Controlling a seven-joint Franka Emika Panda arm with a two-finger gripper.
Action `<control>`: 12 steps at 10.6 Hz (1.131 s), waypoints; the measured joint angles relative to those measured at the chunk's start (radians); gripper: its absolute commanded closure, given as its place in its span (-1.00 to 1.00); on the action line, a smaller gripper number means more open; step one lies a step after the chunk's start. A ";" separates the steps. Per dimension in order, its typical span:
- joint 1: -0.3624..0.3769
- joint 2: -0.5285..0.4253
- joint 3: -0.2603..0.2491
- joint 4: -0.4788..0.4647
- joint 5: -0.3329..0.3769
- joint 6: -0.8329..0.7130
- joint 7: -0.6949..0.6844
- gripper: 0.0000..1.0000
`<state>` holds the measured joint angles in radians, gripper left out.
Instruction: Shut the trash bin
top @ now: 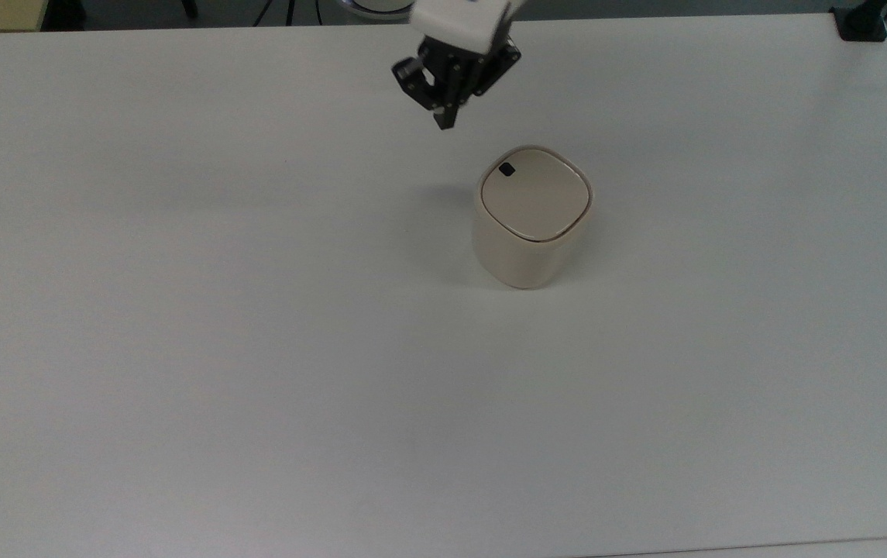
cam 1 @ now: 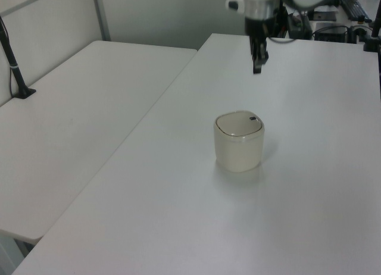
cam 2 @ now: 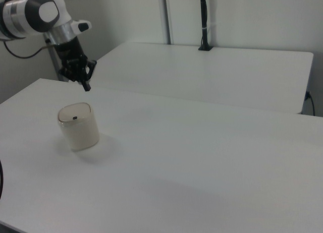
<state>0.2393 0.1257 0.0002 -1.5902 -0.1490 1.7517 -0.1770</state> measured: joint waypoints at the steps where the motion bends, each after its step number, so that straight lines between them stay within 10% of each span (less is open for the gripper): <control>1: -0.033 -0.036 -0.002 0.001 0.005 -0.005 0.063 1.00; 3: -0.089 -0.092 -0.003 0.002 0.008 -0.064 0.140 1.00; 7: -0.166 -0.154 -0.004 0.002 0.055 -0.200 0.164 -0.08; 8: -0.177 -0.159 -0.004 0.002 0.063 -0.204 0.164 -0.99; 12: -0.188 -0.159 -0.004 -0.009 0.065 -0.204 0.165 -1.00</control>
<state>0.0513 -0.0331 -0.0042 -1.5993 -0.0837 1.5477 -0.0125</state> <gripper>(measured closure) 0.278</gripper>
